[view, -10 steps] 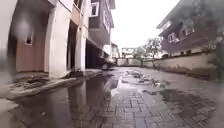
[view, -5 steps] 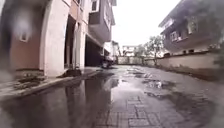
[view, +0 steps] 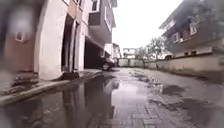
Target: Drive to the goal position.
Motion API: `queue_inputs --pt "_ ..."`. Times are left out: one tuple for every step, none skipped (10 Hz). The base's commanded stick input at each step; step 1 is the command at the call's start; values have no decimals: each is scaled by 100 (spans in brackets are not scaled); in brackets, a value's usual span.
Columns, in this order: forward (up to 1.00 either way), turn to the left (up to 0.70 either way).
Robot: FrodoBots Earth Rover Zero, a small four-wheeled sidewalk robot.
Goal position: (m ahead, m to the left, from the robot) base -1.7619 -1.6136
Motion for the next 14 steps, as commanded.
queue_inputs --pt "70 0" --pt "70 0" --pt "70 0" --pt "70 0" --pt "70 0" --pt "70 -18" --pt "70 -31" --pt "70 -34" --pt "70 -35" --pt "70 -35" --pt "70 -35" --pt "70 -35" --pt "70 -35" --pt "70 -35"
